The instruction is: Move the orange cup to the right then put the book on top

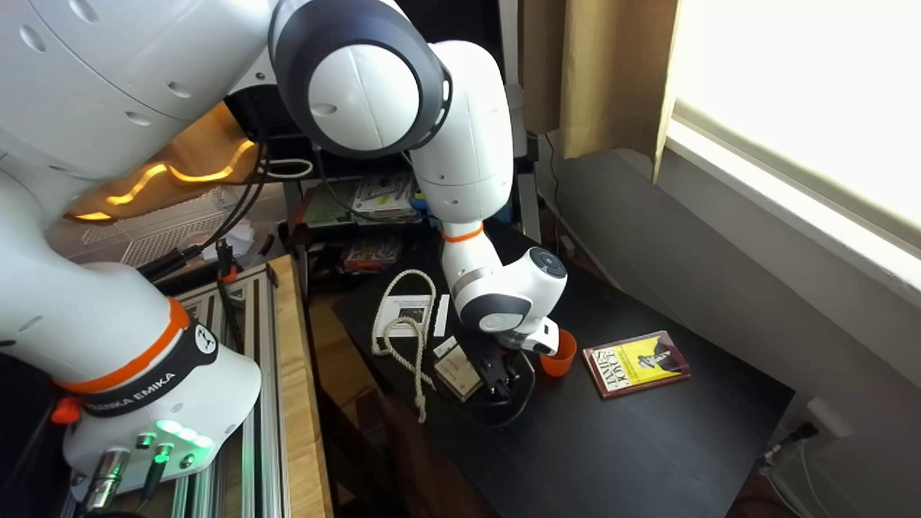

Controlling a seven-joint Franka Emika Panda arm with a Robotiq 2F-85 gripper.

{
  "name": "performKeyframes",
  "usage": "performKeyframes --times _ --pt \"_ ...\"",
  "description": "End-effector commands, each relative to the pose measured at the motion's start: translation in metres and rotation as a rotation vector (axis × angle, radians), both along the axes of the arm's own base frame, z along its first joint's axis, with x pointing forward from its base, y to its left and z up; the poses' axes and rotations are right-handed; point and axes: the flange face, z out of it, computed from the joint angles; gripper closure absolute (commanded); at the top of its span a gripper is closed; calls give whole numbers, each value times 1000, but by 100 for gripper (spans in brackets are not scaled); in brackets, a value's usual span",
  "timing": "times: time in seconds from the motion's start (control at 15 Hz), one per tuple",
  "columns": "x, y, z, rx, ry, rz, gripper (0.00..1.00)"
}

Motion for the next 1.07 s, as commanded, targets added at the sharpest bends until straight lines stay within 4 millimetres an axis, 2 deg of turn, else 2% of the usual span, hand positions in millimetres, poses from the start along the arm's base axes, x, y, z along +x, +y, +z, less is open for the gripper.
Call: performKeyframes --times 0.0,0.6,1.0 --pt "-8 -14 2 -6 -6 -9 0" --pt "-13 -29 -5 -18 13 -21 0" --pt "-12 -44 0 -54 -44 -26 0"
